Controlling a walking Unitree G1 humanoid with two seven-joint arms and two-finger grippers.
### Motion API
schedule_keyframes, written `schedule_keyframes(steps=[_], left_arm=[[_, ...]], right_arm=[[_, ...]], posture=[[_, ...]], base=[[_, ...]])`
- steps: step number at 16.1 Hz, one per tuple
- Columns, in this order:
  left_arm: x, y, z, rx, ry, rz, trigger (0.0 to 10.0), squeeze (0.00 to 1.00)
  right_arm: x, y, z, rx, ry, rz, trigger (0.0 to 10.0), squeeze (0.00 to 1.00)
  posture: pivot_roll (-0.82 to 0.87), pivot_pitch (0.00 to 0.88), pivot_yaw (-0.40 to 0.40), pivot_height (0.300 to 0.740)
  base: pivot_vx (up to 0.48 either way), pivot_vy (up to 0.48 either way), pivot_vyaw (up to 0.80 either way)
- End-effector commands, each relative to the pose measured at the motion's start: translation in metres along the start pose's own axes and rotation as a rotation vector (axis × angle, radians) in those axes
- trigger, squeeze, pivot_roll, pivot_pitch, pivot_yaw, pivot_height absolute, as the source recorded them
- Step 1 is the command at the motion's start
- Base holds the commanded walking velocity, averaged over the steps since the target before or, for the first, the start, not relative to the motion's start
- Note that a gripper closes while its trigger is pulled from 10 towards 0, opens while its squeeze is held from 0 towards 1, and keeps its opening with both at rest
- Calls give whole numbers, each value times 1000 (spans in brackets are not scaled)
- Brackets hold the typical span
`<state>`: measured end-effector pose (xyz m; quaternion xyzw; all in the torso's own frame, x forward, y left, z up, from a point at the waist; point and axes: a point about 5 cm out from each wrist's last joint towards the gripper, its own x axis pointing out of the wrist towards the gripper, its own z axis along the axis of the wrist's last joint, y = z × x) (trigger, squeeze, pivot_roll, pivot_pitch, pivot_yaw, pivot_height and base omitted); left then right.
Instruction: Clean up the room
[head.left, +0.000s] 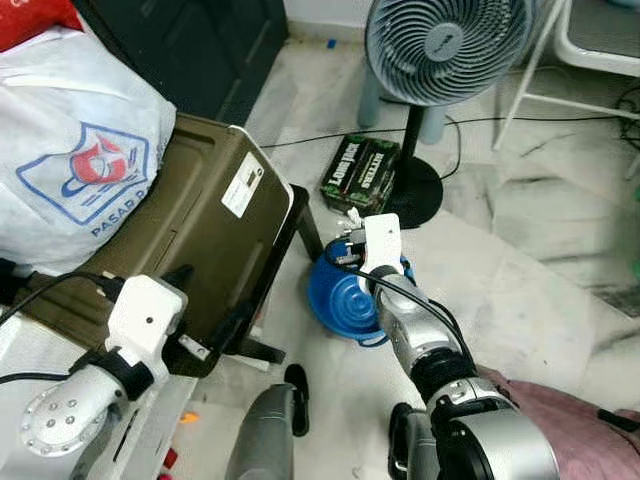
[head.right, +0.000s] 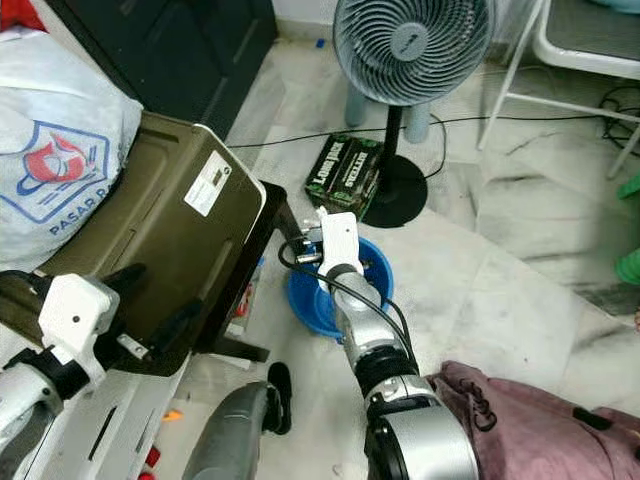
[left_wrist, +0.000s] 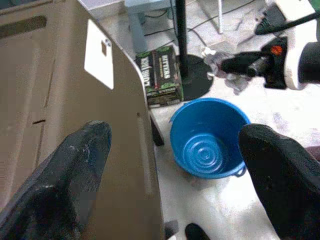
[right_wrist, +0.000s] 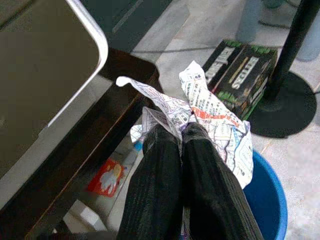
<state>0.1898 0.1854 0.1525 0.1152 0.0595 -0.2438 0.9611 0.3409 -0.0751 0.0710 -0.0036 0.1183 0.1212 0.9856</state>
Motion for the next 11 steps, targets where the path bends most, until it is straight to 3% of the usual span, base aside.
schedule_keyframes(steps=[1, 8, 11], left_arm=[[2, 8, -9, 0, 50, 12, 10000, 0], [45, 33, -31, -15, 94, 65, 10000, 0], [59, 37, -35, -46, 80, 80, 10000, 0]], right_arm=[[-1, 8, -7, 13, 20, 12, 10000, 0], [-3, -11, -10, 4, -1, -63, 10000, 0], [-15, -27, -12, 0, -46, -120, 10000, 0]], posture=[[338, 372, 175, 740], [311, 368, 166, 740], [255, 352, 136, 740]], base=[[0, 0, 0], [0, 0, 0], [0, 0, 0]])
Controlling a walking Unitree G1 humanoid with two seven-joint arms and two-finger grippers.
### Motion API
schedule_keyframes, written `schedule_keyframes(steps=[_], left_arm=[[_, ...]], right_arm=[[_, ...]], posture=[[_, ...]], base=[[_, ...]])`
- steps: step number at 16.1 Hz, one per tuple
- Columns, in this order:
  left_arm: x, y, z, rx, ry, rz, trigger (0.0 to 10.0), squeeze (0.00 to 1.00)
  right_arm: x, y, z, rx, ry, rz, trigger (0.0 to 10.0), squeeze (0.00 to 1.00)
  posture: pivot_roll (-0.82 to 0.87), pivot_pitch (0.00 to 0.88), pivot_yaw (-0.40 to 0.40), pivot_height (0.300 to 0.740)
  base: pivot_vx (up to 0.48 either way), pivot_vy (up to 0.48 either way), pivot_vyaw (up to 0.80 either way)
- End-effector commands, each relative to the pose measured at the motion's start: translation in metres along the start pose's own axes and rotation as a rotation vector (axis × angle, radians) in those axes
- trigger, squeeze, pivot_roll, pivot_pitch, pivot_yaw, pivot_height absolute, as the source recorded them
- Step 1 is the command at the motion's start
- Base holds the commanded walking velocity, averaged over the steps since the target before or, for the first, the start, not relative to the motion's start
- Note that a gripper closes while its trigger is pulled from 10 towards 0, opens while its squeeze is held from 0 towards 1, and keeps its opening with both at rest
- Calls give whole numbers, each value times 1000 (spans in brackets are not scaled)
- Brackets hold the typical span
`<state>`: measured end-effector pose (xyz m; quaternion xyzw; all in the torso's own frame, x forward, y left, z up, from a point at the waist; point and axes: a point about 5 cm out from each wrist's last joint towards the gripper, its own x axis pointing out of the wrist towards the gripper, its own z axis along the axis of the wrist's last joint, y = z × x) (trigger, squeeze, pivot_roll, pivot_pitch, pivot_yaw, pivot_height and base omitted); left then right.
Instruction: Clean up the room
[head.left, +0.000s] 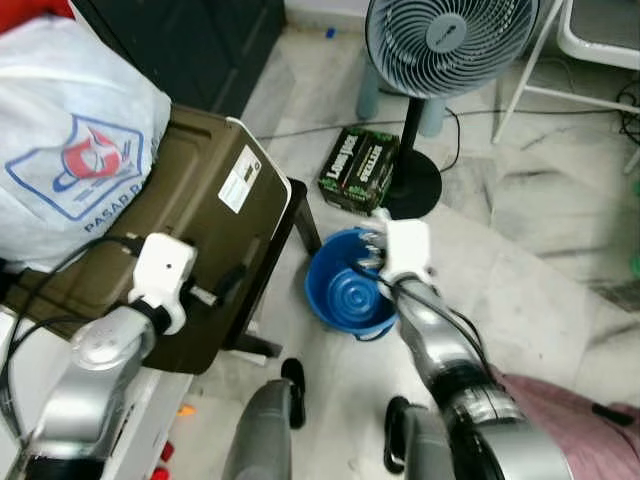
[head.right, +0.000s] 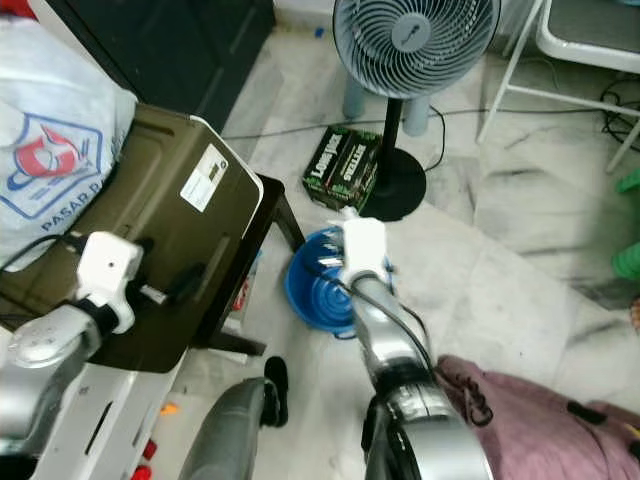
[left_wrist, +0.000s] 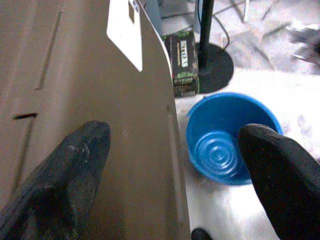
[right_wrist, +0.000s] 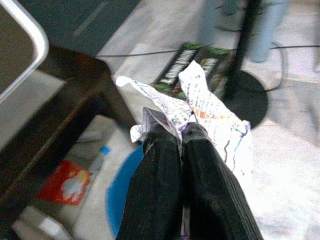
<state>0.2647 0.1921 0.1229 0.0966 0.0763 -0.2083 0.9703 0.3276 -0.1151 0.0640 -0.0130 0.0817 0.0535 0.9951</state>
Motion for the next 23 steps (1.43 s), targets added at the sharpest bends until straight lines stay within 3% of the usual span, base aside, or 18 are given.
schedule_keyframes(steps=[1, 5, 6, 7, 8, 9, 11, 13, 21, 23], left_arm=[[3, 3, -10, -15, 29, 11, 10000, 0], [38, 0, 4, -78, -71, 18, 10000, 0], [36, -4, 6, -79, -93, 30, 10000, 0], [10, -32, 16, -93, -175, 24, 10000, 0], [1, -43, 23, -101, -209, 22, 10000, 0], [-1, -54, 34, -138, -245, 14, 10000, 0], [9, -57, 34, -159, -257, 6, 10000, 0], [16, -61, 29, -191, -261, 4, 10000, 0], [11, -60, -5, -226, -170, 113, 10000, 0], [25, -61, 3, -221, -227, 170, 10000, 0]], right_arm=[[-10, -1, -5, 6, -1, -12, 10000, 0], [-55, -20, -13, -26, -29, -49, 10000, 0], [-60, -23, -14, -22, -30, -58, 10000, 0], [-70, -30, -10, -19, -53, -63, 10000, 0], [-73, -34, -8, -25, -61, -61, 10000, 0], [-85, -41, -7, -29, -68, -57, 10000, 0], [-113, -49, -5, -89, -83, -35, 10000, 0], [-123, -50, -7, -86, -64, -41, 10000, 0], [-119, -56, -9, -94, -69, -56, 10000, 0], [-124, -62, -18, -101, -36, -81, 10000, 0]], posture=[[214, 340, 114, 740], [102, 302, 61, 740], [72, 287, 49, 740], [43, 264, 36, 740], [35, 255, 33, 740], [19, 231, 24, 740], [-15, 196, 11, 740], [-44, 163, 0, 740], [-51, 74, -20, 740], [-58, 17, -40, 740]], base=[[0, 0, 0], [0, 0, 0], [0, 0, 0], [0, 0, 0], [0, 0, 0], [0, 0, 0], [0, 0, 0], [0, 0, 0], [0, 0, 0], [0, 0, 0]])
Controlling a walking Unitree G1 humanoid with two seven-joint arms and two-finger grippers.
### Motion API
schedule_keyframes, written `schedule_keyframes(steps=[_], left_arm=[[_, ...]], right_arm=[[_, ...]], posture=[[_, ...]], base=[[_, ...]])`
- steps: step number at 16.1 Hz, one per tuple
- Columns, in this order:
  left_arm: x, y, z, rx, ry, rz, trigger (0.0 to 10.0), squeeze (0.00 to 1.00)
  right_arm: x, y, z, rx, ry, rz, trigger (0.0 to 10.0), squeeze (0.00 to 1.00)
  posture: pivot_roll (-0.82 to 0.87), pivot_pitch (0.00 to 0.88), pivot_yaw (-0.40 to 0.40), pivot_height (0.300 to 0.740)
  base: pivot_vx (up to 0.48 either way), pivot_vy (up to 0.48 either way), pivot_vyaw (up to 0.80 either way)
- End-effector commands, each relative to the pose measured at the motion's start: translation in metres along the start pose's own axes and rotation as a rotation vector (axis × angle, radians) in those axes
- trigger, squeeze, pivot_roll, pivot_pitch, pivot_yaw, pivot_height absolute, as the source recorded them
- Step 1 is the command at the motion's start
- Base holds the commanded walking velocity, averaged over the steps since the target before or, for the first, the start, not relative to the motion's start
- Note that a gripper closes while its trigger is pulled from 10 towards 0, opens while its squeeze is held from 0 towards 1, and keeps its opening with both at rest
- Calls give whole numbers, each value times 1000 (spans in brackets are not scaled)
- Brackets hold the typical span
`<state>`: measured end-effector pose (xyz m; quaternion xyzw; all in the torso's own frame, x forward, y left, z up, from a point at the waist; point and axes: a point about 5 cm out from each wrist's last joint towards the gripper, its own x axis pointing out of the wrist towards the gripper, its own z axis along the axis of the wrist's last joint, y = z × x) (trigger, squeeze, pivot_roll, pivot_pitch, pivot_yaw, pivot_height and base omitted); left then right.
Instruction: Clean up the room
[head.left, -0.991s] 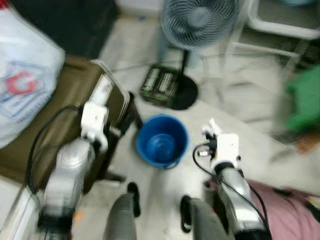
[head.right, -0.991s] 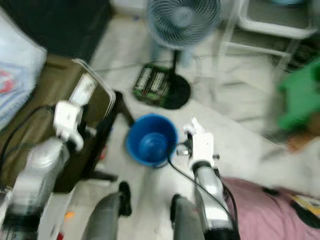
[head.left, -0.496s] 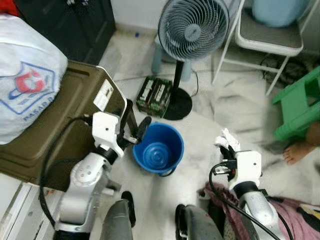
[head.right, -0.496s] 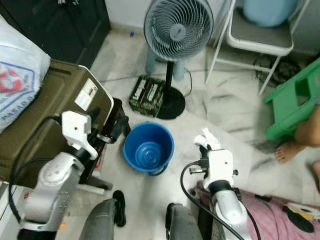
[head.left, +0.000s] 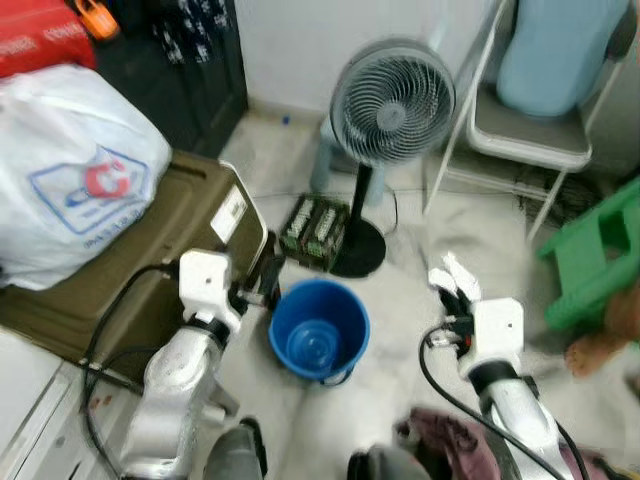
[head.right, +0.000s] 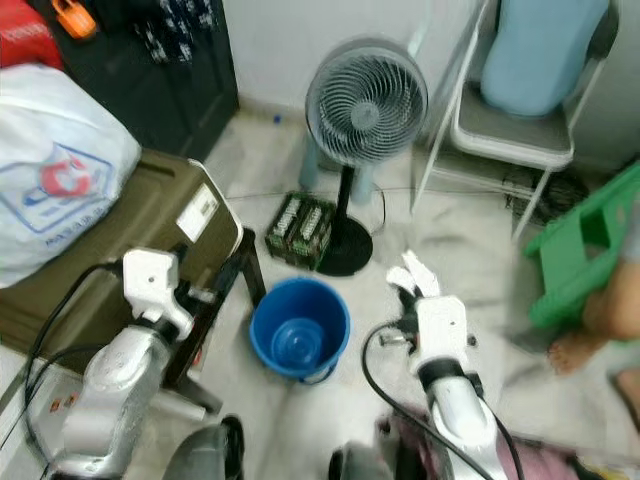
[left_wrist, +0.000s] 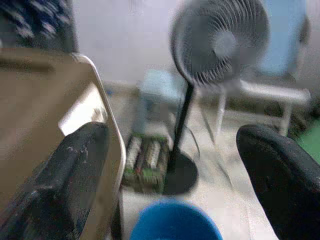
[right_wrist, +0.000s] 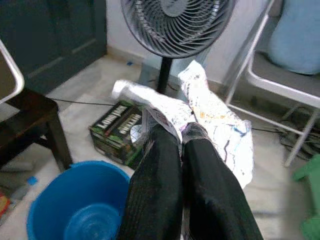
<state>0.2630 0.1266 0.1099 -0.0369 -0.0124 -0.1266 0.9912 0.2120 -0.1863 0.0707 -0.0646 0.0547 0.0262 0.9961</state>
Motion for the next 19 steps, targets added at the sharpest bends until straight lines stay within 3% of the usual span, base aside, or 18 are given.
schedule_keyframes(steps=[1, 4, 10, 14, 19], left_arm=[[5, 2, 1, 38, -23, 35, 10000, 0], [5, 12, -12, 9, 3, 74, 10000, 0], [7, 1, -12, -24, -38, 8, 10000, 0], [7, -1, -12, -30, -42, -10, 10000, 0], [8, -3, -12, -31, -50, -24, 10000, 0]], right_arm=[[-3, -5, -7, 1, 22, -23, 10000, 0], [-4, -8, -13, 12, 27, -41, 10000, 0], [4, -5, -23, 1, 33, -28, 10000, 0], [6, -14, -26, -5, 22, -17, 10000, 0], [9, -13, -20, 9, -2, -23, 10000, 0]], posture=[[-66, 2, -43, 740], [-75, 0, -45, 740], [-92, 0, -41, 740], [-95, 0, -37, 740], [-94, 3, -33, 740]], base=[[0, 0, 0], [0, 0, 0], [0, 0, 0], [262, 0, 316], [316, 0, 0]])
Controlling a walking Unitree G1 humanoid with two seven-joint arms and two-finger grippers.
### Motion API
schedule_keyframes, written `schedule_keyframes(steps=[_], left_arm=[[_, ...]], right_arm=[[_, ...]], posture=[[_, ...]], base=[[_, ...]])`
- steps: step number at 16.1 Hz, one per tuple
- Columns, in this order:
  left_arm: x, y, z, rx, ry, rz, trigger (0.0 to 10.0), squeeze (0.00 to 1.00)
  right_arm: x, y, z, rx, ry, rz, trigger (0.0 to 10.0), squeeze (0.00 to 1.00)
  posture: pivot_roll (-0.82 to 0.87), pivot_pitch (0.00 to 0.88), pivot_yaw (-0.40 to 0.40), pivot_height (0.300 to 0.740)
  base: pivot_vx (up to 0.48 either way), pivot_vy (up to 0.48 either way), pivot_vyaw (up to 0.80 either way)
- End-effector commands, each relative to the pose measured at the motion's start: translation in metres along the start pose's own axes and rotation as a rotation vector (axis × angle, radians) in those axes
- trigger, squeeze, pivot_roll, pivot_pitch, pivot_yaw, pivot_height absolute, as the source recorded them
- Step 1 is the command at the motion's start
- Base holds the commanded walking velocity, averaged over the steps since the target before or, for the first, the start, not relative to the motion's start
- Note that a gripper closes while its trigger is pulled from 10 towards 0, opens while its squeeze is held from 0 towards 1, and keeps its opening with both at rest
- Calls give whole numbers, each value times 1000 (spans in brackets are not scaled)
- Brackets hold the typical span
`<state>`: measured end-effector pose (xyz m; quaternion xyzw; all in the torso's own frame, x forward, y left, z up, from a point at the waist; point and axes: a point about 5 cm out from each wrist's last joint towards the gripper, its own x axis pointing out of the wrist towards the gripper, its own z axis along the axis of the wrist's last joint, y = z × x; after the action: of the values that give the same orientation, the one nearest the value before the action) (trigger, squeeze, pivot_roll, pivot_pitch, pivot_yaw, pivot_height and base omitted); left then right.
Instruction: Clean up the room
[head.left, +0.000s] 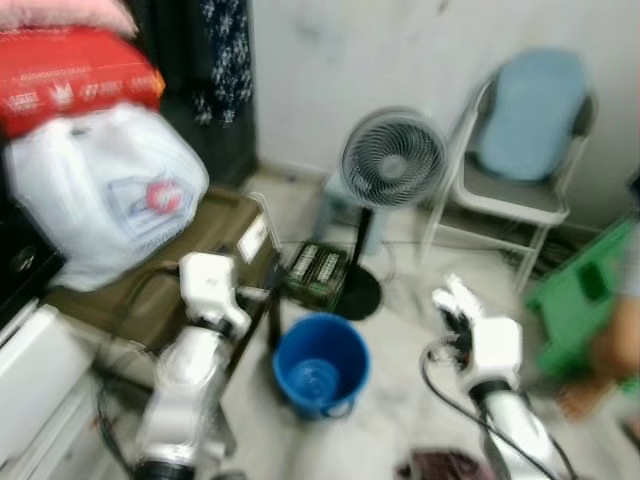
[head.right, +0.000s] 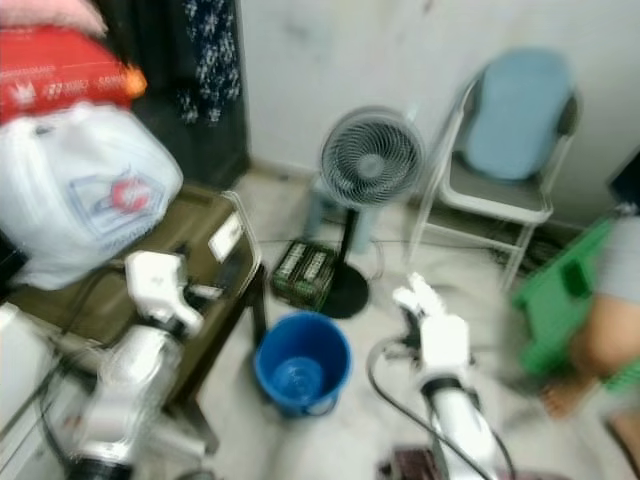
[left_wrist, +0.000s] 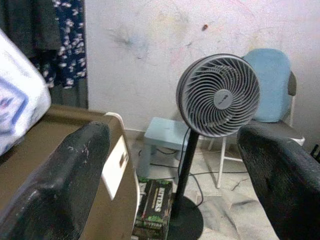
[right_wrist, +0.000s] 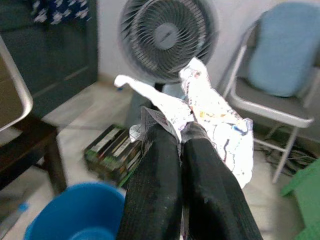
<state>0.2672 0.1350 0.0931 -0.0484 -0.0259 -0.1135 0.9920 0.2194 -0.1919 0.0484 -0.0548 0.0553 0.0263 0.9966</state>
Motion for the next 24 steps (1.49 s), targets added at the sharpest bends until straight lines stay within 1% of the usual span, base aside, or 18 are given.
schedule_keyframes(steps=[1, 3, 10, 13, 16, 17, 18, 19, 20, 23, 24], left_arm=[[7, -14, 4, -13, -19, -50, 10000, 0], [6, -15, 3, -13, -18, -54, 10000, 0], [8, -16, 3, -10, -11, -54, 10000, 0], [6, -15, 1, -1, -2, -41, 10000, 0], [2, -10, 1, 11, 3, -29, 10000, 0], [0, -9, 1, 25, 10, -36, 10000, 0], [-2, -9, 0, 51, 13, -55, 10000, 0], [-4, -11, 2, 128, 3, -105, 10000, 0], [-7, -15, 3, 184, -6, -154, 10000, 0], [-18, -14, 12, 171, 8, -233, 10000, 0], [-21, -15, 15, 199, 9, -280, 10000, 0]], right_arm=[[-1, -8, 6, -9, -11, -23, 10000, 0], [-1, -5, 15, -8, -31, -19, 10000, 0], [-2, 2, 27, -8, -38, -14, 10000, 0], [-1, 3, 31, -19, -42, 0, 10000, 0], [-1, 7, 35, -18, -46, 14, 10000, 0], [0, 8, 35, -20, -44, 14, 10000, 0], [1, 8, 35, -19, -42, 14, 10000, 0], [3, 9, 35, -23, -37, 10, 10000, 0], [5, 9, 32, -43, -18, 0, 10000, 0], [17, 3, 20, -56, 61, -29, 10000, 0], [25, 2, 13, -76, 103, -29, 10000, 0]], posture=[[-94, 4, -34, 740], [-93, 6, -33, 740], [-95, 13, -30, 740], [-87, 19, -31, 740], [-70, 26, -33, 740], [-64, 29, -33, 740], [-56, 31, -33, 740], [-52, 32, -30, 740], [-42, 36, -30, 740], [0, 81, -25, 740], [19, 103, -16, 740]], base=[[337, 0, 0], [341, 0, 0], [341, 0, 0], [0, 0, 0], [0, 0, 667], [0, 0, 0], [0, 0, 0], [0, 0, 0], [0, 0, 0], [0, 0, 0], [0, 0, 0]])
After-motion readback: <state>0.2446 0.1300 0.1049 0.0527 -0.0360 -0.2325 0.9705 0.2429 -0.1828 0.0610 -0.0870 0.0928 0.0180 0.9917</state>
